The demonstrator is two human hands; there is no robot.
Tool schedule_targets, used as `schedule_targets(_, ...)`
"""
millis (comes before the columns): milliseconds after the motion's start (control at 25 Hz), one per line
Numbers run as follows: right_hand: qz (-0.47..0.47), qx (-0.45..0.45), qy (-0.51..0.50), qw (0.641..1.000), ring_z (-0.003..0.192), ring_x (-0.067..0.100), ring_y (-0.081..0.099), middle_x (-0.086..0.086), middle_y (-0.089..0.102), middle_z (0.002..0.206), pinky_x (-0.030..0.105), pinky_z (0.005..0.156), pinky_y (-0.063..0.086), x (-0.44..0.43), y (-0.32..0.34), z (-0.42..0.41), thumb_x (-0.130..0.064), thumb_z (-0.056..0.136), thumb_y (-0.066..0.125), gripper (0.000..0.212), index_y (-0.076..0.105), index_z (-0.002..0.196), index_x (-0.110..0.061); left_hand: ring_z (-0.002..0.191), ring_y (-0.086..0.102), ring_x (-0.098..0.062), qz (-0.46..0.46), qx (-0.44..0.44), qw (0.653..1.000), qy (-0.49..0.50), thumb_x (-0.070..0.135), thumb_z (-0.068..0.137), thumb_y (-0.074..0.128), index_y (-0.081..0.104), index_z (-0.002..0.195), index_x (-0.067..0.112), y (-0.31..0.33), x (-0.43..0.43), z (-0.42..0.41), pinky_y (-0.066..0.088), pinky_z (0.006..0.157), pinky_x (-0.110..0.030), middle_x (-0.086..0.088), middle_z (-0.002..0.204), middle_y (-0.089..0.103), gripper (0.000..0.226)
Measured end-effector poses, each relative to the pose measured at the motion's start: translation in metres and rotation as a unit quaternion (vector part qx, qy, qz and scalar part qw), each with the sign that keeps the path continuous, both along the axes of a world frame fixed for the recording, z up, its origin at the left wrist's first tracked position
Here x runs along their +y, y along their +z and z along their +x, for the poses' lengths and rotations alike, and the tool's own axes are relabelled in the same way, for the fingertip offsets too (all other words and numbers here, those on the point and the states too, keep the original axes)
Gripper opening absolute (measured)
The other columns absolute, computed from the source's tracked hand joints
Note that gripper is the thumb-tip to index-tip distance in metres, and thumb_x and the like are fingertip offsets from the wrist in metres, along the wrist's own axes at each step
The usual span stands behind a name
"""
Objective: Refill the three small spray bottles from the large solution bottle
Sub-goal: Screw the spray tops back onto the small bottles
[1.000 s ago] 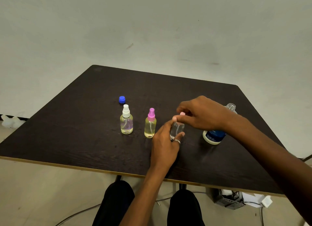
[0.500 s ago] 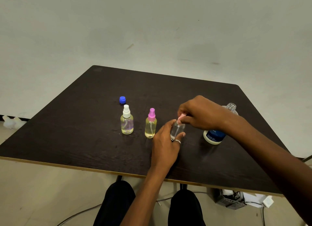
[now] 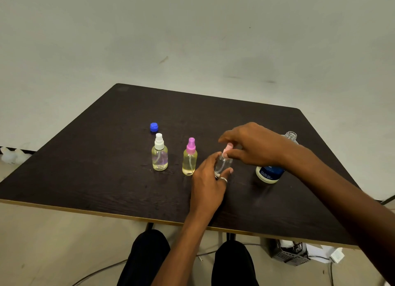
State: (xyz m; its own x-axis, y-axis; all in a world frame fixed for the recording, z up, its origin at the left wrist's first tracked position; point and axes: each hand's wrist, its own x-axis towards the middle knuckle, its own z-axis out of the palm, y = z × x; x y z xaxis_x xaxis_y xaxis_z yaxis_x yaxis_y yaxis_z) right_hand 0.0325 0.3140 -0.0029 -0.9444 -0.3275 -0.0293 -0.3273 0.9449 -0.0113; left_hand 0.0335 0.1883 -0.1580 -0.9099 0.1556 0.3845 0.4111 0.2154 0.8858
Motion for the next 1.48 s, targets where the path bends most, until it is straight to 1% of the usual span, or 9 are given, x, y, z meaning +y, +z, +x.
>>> schedule_targets(80,0.002,-0.022,0.026,0.999,0.102,0.009,0.061,-0.006,0.067,0.116,0.025,0.088,0.048,-0.001,0.003,-0.001,-0.027,0.091,0.064,0.032,0.063,0.123,-0.023,0.106,0.062,0.0,0.0,0.002,1.0,0.002,0.025,0.088,0.075,0.058,0.131,0.023,0.0,0.0,0.0,0.052,0.088,-0.016,0.011,0.117,0.066,0.046)
schedule_targets(160,0.008,-0.032,0.035,0.999,0.097,0.005,0.06,-0.007,0.068,0.113,0.019,0.084,0.044,-0.003,0.002,-0.001,-0.02,0.091,0.064,0.027,0.068,0.117,-0.023,0.103,0.063,0.0,-0.001,0.006,1.0,0.003,0.025,0.088,0.075,0.059,0.129,0.023,0.0,0.0,0.0,0.054,0.087,-0.02,0.011,0.114,0.067,0.044)
schedule_targets(280,-0.002,-0.031,0.028,0.999,0.09,0.003,0.059,-0.006,0.069,0.105,0.019,0.081,0.045,-0.003,0.0,-0.003,-0.015,0.091,0.062,0.02,0.07,0.108,-0.022,0.101,0.063,0.002,0.0,0.008,1.0,0.002,0.024,0.088,0.075,0.06,0.126,0.022,0.001,0.001,0.0,0.055,0.085,-0.022,0.012,0.11,0.067,0.041)
schedule_targets(440,-0.017,-0.026,0.008,0.999,0.084,0.006,0.058,-0.007,0.066,0.097,0.022,0.077,0.048,-0.004,-0.004,-0.003,-0.016,0.091,0.062,0.015,0.068,0.104,-0.022,0.103,0.062,0.003,0.003,0.005,1.0,0.002,0.023,0.088,0.075,0.059,0.129,0.024,0.001,0.0,0.001,0.053,0.086,-0.017,0.013,0.113,0.066,0.044)
schedule_targets(640,-0.04,-0.01,-0.028,0.999,0.084,0.008,0.055,-0.005,0.06,0.095,0.021,0.072,0.045,-0.003,-0.015,-0.002,-0.017,0.09,0.063,0.013,0.065,0.101,-0.022,0.1,0.063,-0.001,0.007,0.006,1.0,0.003,0.022,0.087,0.076,0.059,0.124,0.026,0.001,0.0,0.0,0.056,0.084,-0.023,0.011,0.11,0.066,0.04)
schedule_targets(800,-0.062,0.01,-0.064,0.996,0.088,0.01,0.055,-0.006,0.058,0.097,0.027,0.076,0.048,-0.005,-0.023,0.001,-0.019,0.089,0.062,0.014,0.062,0.101,-0.026,0.103,0.062,-0.005,-0.026,0.023,0.999,0.015,0.025,0.091,0.071,0.056,0.126,0.021,-0.001,0.003,0.002,0.056,0.084,-0.028,0.006,0.114,0.063,0.039)
schedule_targets(960,-0.082,0.042,-0.102,0.99,0.09,0.014,0.056,-0.005,0.059,0.098,0.027,0.073,0.043,-0.009,-0.031,0.005,-0.021,0.087,0.064,0.014,0.063,0.099,-0.027,0.104,0.06,-0.008,-0.065,0.044,0.996,0.042,0.022,0.092,0.07,0.054,0.127,0.016,0.002,0.005,0.005,0.054,0.083,-0.025,0.0,0.116,0.063,0.039)
schedule_targets(1160,-0.107,0.065,-0.148,0.981,0.086,0.012,0.049,-0.005,0.055,0.098,0.024,0.072,0.034,-0.016,-0.034,0.01,-0.016,0.087,0.064,0.016,0.063,0.101,-0.024,0.097,0.061,-0.011,-0.065,0.046,0.996,0.045,0.019,0.09,0.069,0.054,0.122,0.015,0.003,0.007,0.006,0.053,0.078,-0.028,-0.001,0.11,0.063,0.036)
schedule_targets(1480,-0.131,0.094,-0.184,0.97,0.094,0.018,0.056,0.001,0.059,0.104,0.026,0.074,0.037,-0.023,-0.041,0.014,-0.017,0.087,0.06,0.02,0.063,0.107,-0.02,0.087,0.06,-0.012,-0.053,0.06,0.996,0.048,0.011,0.085,0.064,0.054,0.114,0.015,0.001,0.008,0.005,0.053,0.071,-0.031,-0.002,0.099,0.063,0.03)
